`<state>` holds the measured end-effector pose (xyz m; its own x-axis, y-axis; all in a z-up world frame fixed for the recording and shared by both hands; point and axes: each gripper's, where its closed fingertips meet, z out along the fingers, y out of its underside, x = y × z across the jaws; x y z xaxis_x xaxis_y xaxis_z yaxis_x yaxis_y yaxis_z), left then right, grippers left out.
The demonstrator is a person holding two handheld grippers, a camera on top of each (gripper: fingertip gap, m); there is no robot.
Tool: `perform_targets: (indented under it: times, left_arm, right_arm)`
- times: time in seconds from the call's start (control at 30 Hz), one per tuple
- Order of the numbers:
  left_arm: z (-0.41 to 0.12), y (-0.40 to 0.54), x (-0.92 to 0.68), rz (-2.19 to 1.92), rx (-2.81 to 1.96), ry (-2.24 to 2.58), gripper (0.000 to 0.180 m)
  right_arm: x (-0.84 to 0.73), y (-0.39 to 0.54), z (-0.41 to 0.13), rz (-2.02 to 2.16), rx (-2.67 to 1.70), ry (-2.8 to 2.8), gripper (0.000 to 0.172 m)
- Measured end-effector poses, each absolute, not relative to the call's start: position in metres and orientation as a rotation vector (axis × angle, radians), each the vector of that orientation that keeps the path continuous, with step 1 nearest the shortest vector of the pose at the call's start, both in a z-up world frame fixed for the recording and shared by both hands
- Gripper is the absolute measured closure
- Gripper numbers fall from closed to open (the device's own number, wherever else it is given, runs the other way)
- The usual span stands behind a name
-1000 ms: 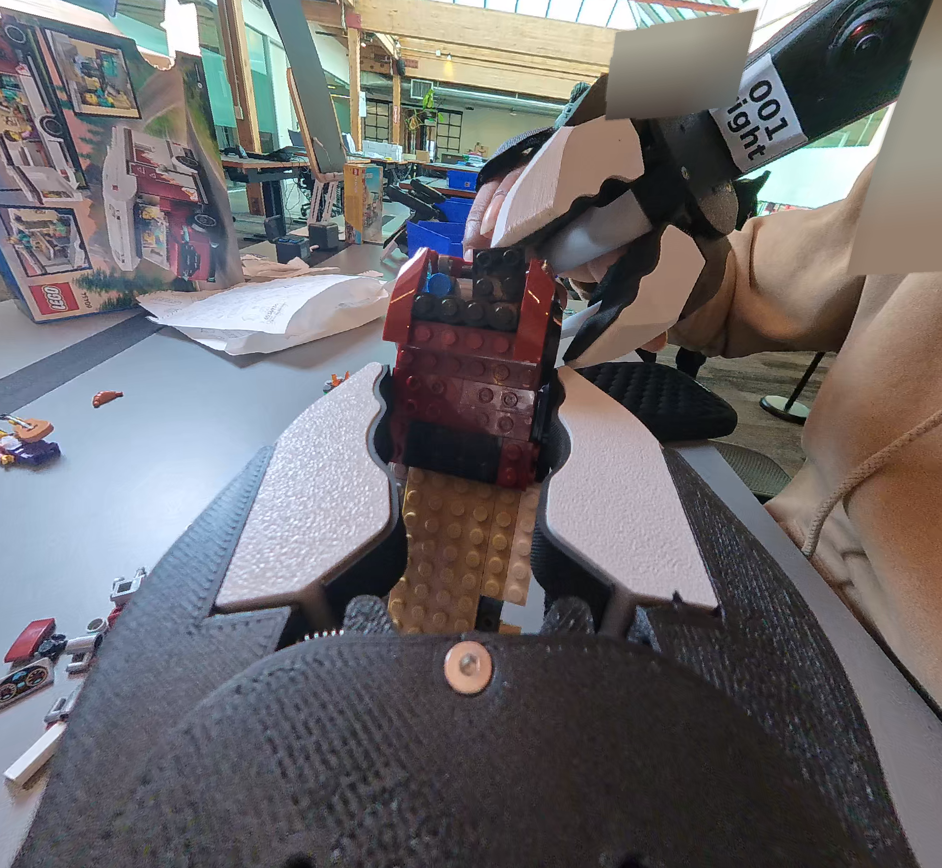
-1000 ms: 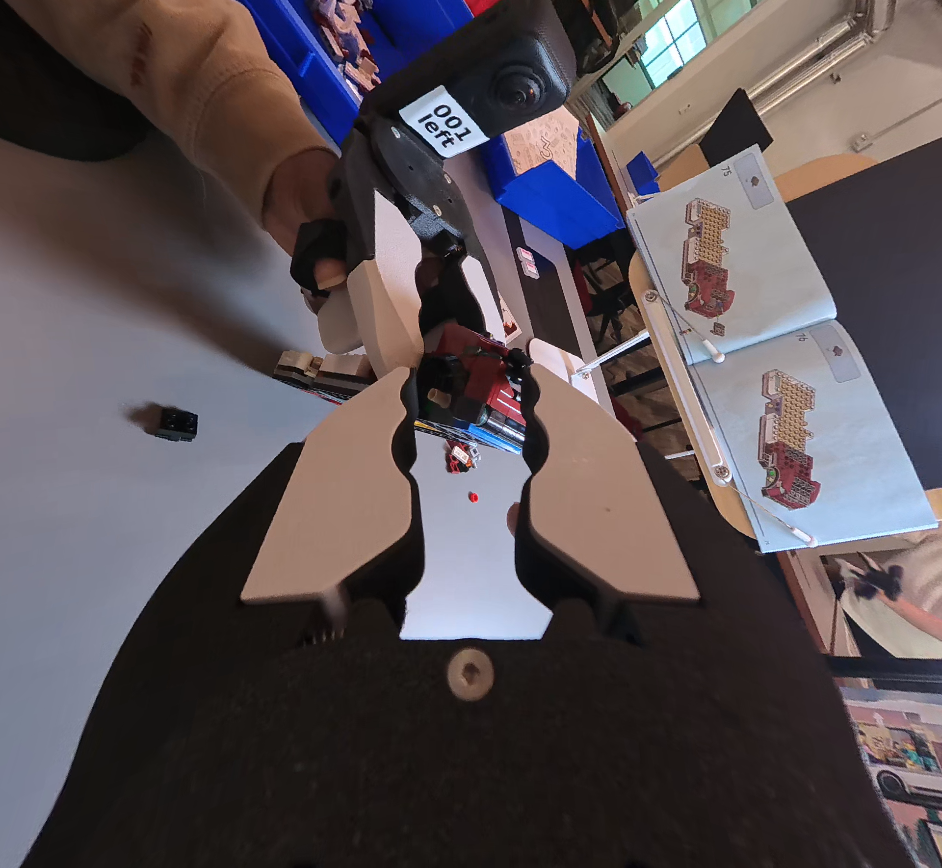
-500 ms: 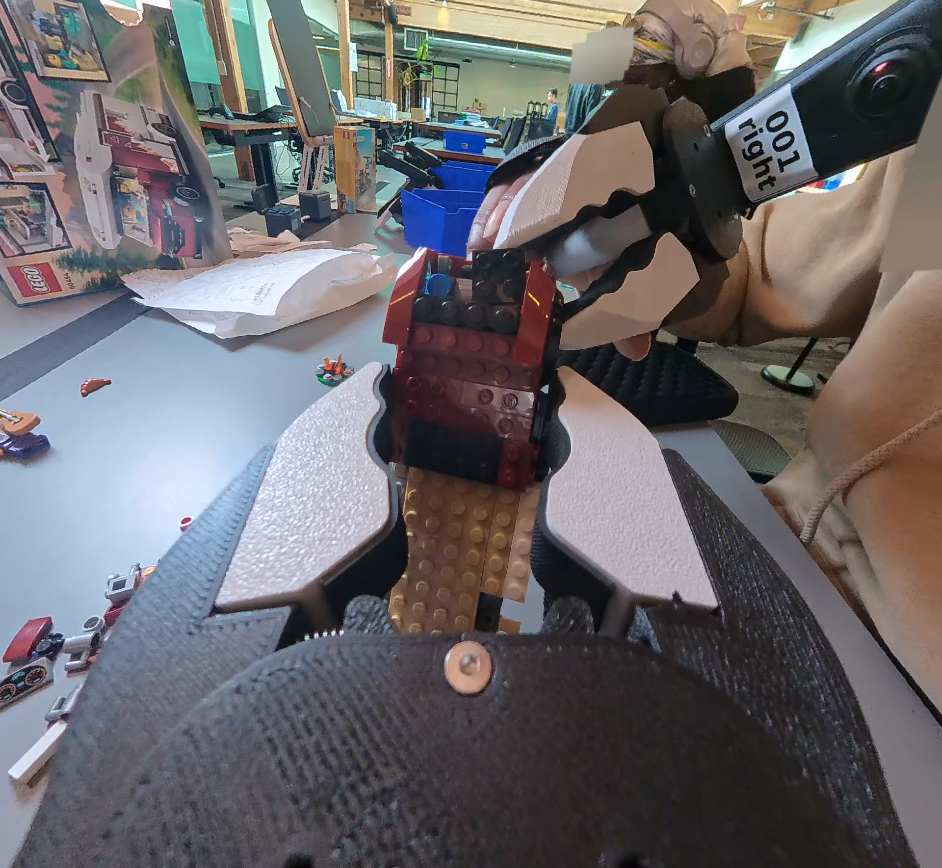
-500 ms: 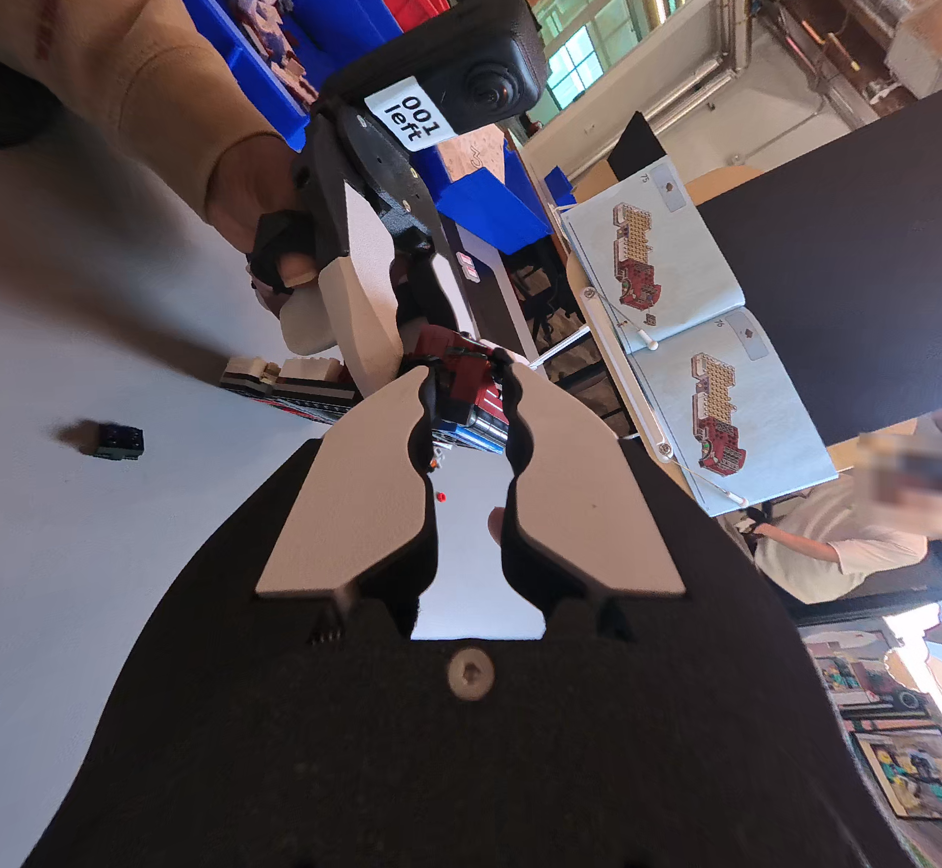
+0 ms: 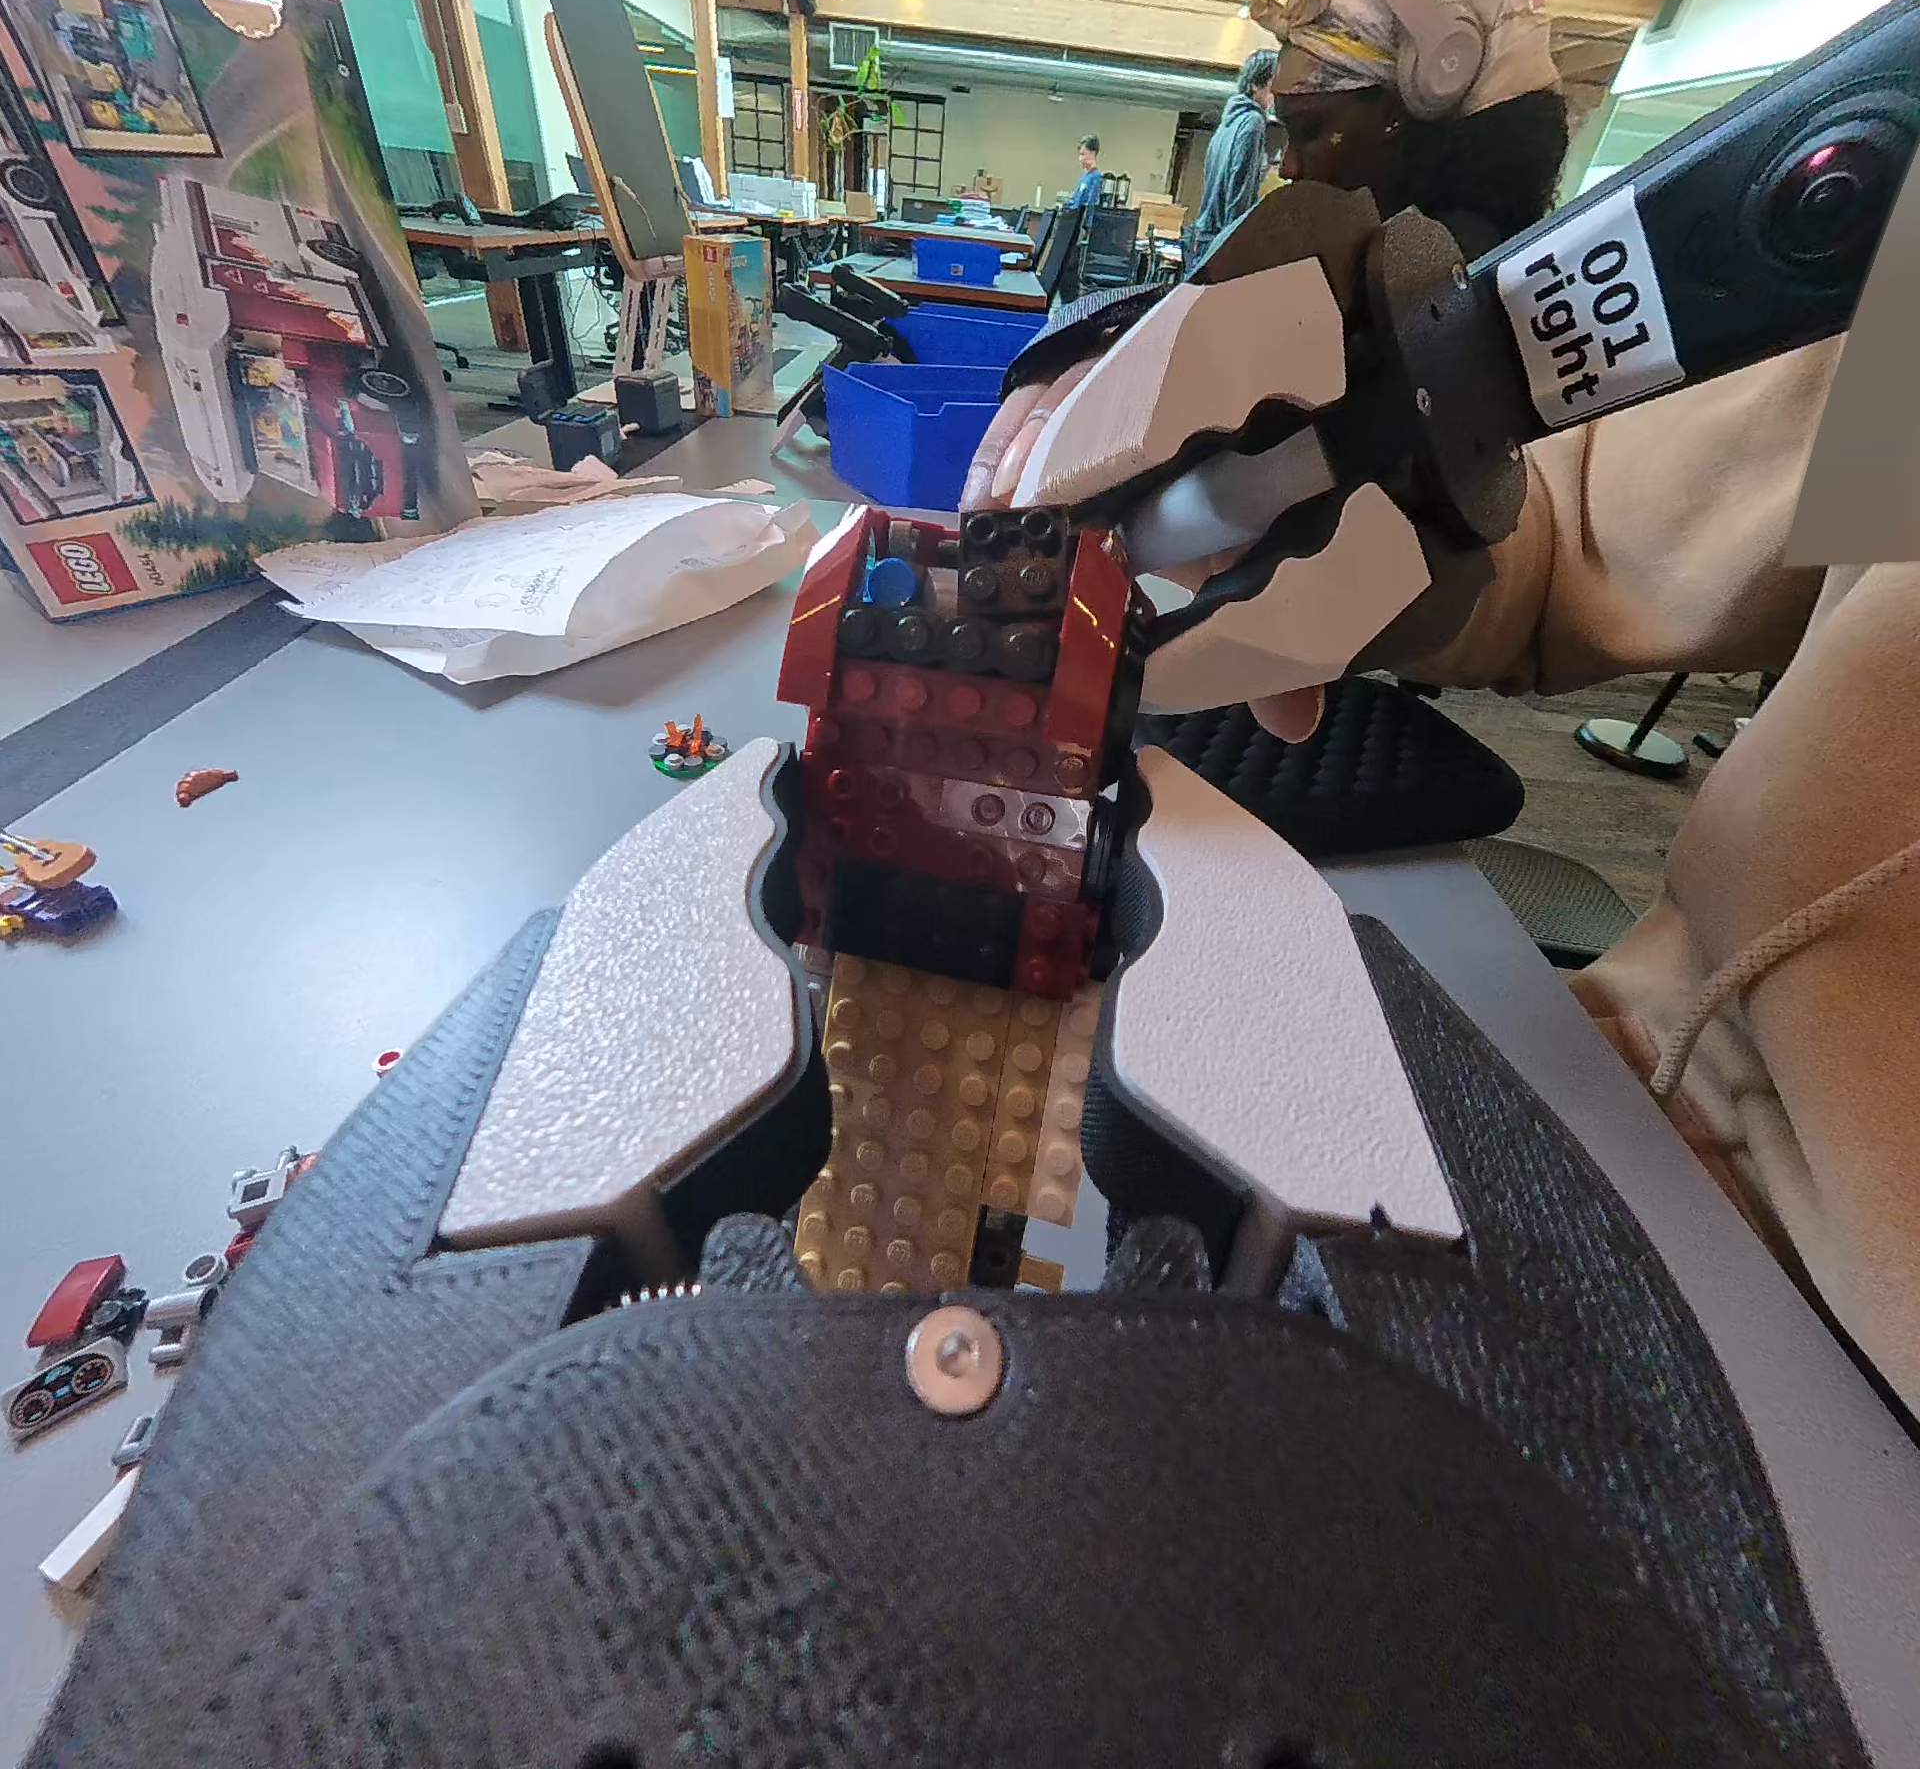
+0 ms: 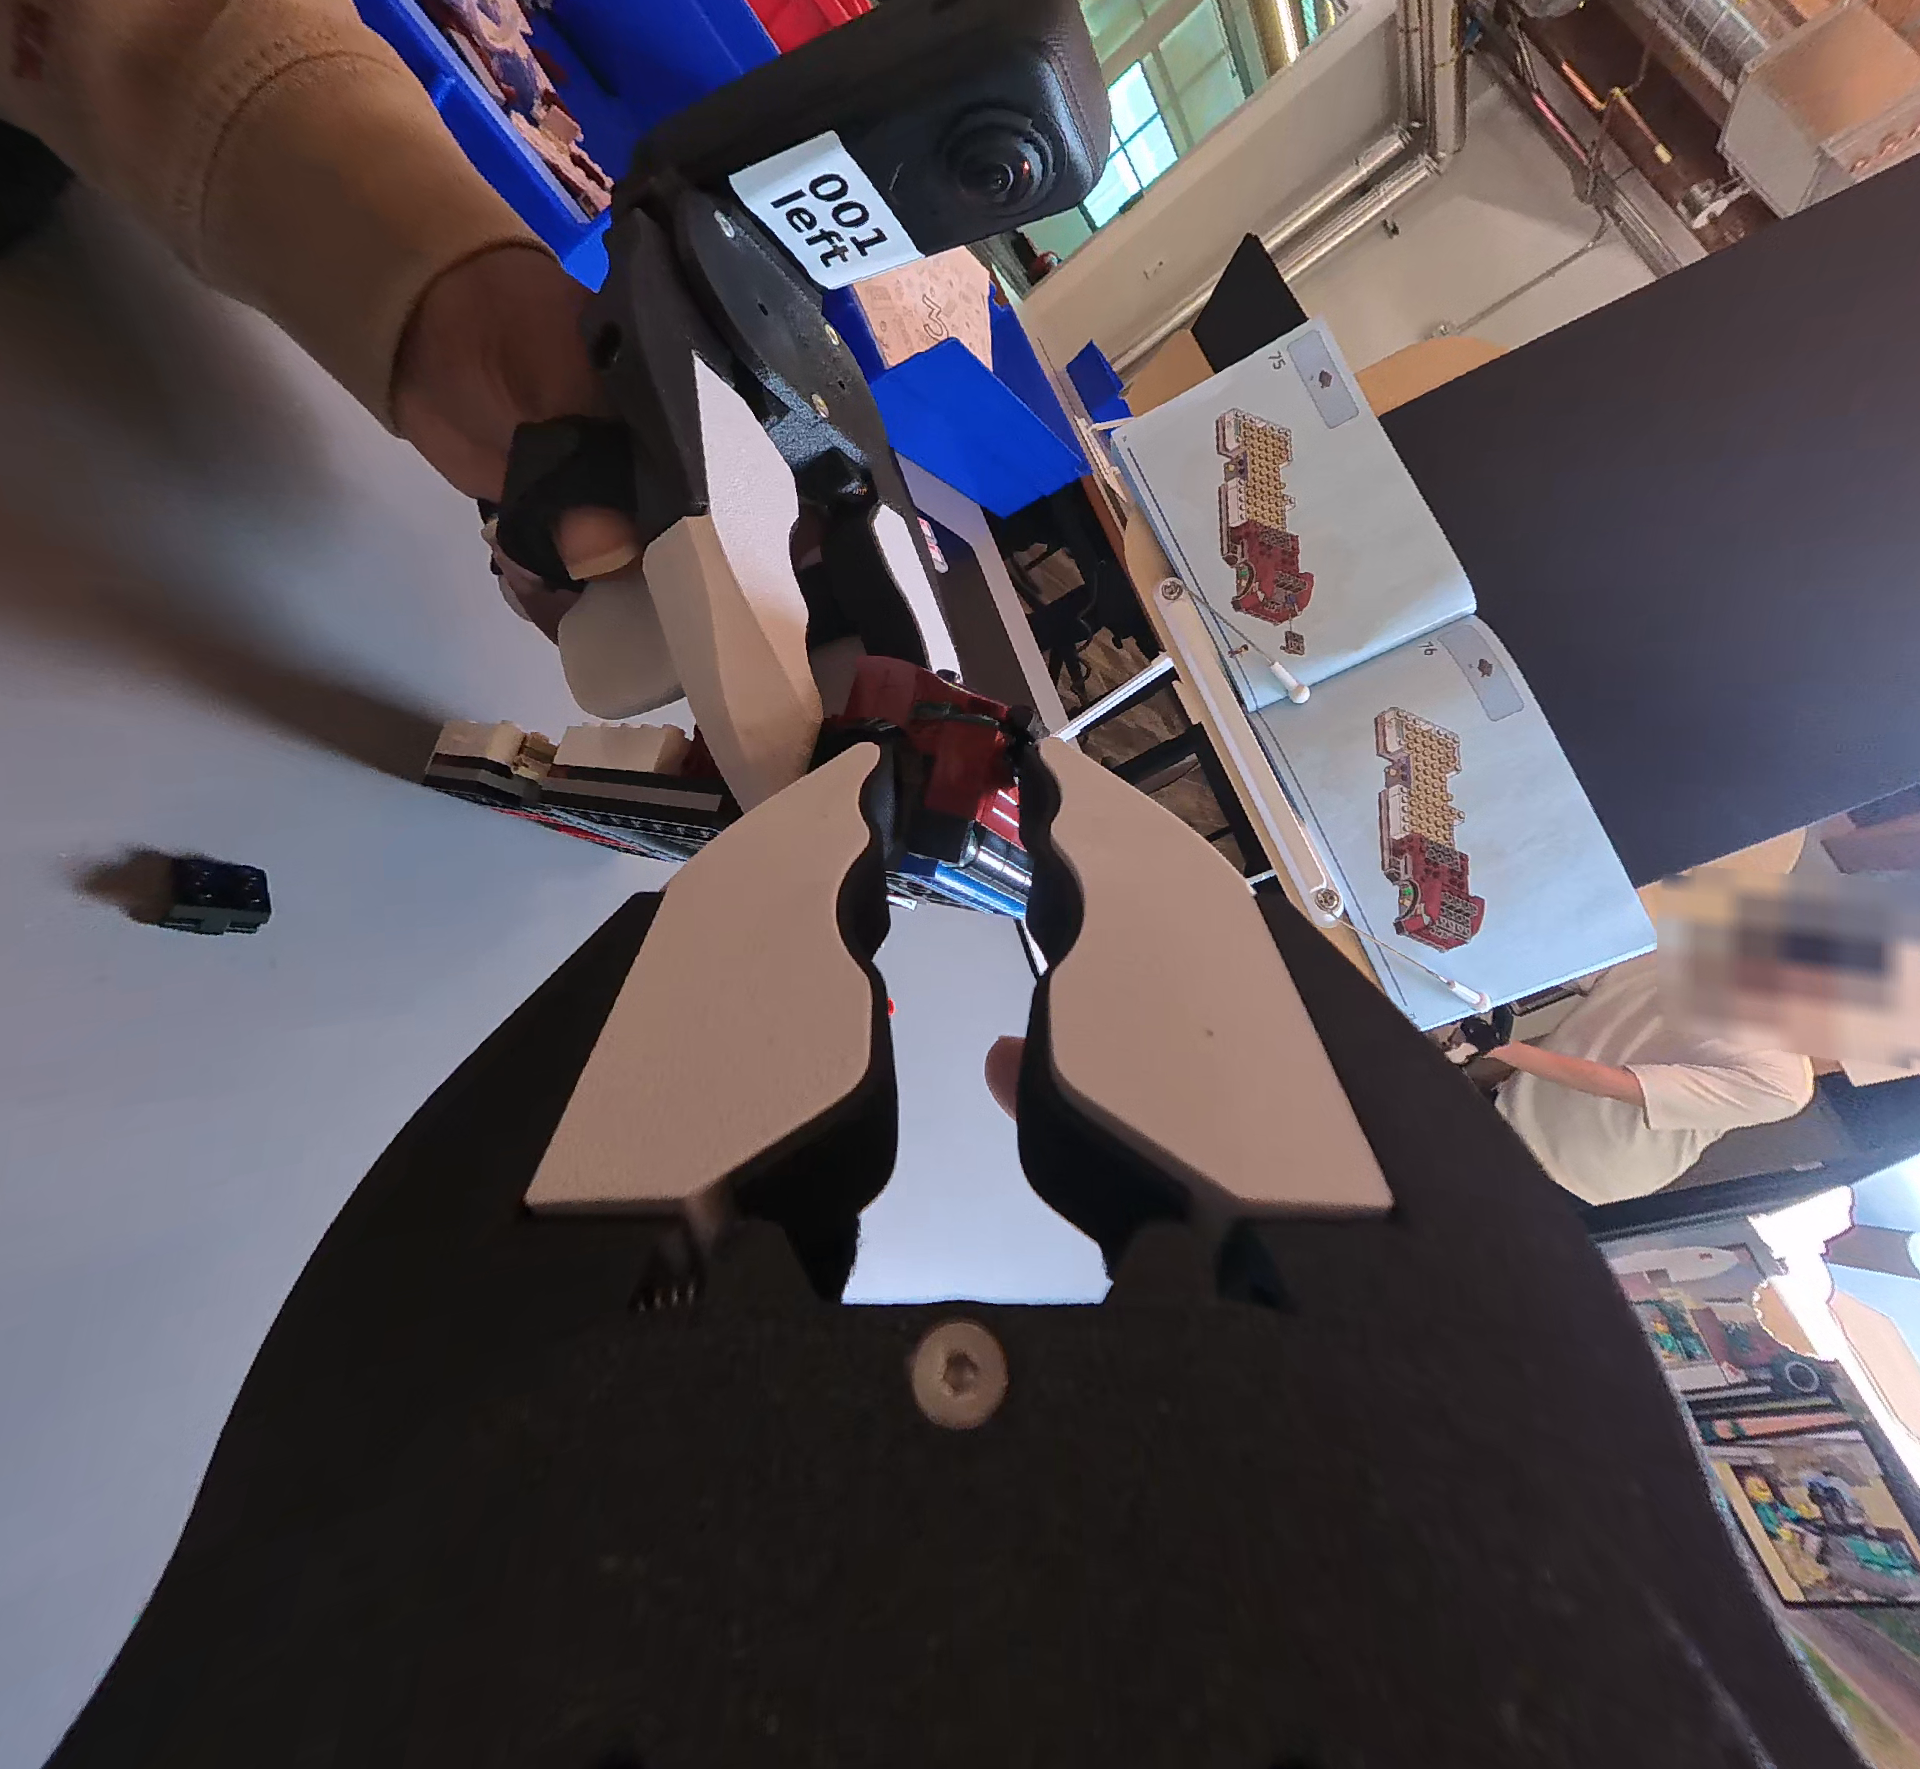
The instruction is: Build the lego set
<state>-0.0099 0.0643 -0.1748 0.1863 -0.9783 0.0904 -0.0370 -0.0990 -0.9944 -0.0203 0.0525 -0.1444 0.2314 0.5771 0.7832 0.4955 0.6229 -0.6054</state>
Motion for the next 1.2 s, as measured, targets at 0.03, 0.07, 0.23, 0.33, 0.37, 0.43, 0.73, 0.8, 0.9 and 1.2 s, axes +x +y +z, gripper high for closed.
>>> perform_targets:
  times: [0.03,0.07,0.23,0.33,0.37,0.43,0.73,0.8,0.9,1.2]
  left_arm:
    - [-0.175,0.064,-0.010,-1.113,-1.394,1.059,0.122]
    - [-0.175,0.064,-0.010,-1.108,-1.393,1.062,0.122]
    - [-0.176,0.063,-0.010,-1.092,-1.390,1.076,0.122]
    - [-0.176,0.063,-0.010,-1.079,-1.389,1.086,0.122]
    - [-0.176,0.063,-0.010,-1.070,-1.388,1.091,0.122]
    - [-0.177,0.062,-0.009,-1.062,-1.388,1.099,0.122]
    - [-0.179,0.062,-0.011,-1.007,-1.380,1.142,0.122]
    - [-0.178,0.064,-0.013,-0.994,-1.379,1.138,0.122]
    - [-0.177,0.066,-0.015,-0.979,-1.376,1.139,0.122]
    - [-0.176,0.060,-0.013,-0.882,-1.332,1.197,0.122]
  right_arm:
    - [-0.020,0.052,-0.144,0.066,-0.981,-1.408,0.149]
    - [-0.020,0.052,-0.145,0.061,-0.980,-1.413,0.149]
    - [-0.020,0.051,-0.145,0.044,-0.970,-1.435,0.149]
    - [-0.020,0.051,-0.146,0.029,-0.964,-1.451,0.149]
    - [-0.020,0.051,-0.146,0.020,-0.963,-1.459,0.149]
    - [-0.020,0.050,-0.146,0.012,-0.963,-1.469,0.149]
    - [-0.019,0.047,-0.149,0.000,-0.972,-1.485,0.147]
    - [-0.018,0.046,-0.149,0.003,-0.965,-1.470,0.147]
    - [-0.017,0.045,-0.147,0.045,-0.986,-1.441,0.144]
    - [-0.007,0.038,-0.138,0.427,-1.154,-1.316,0.141]
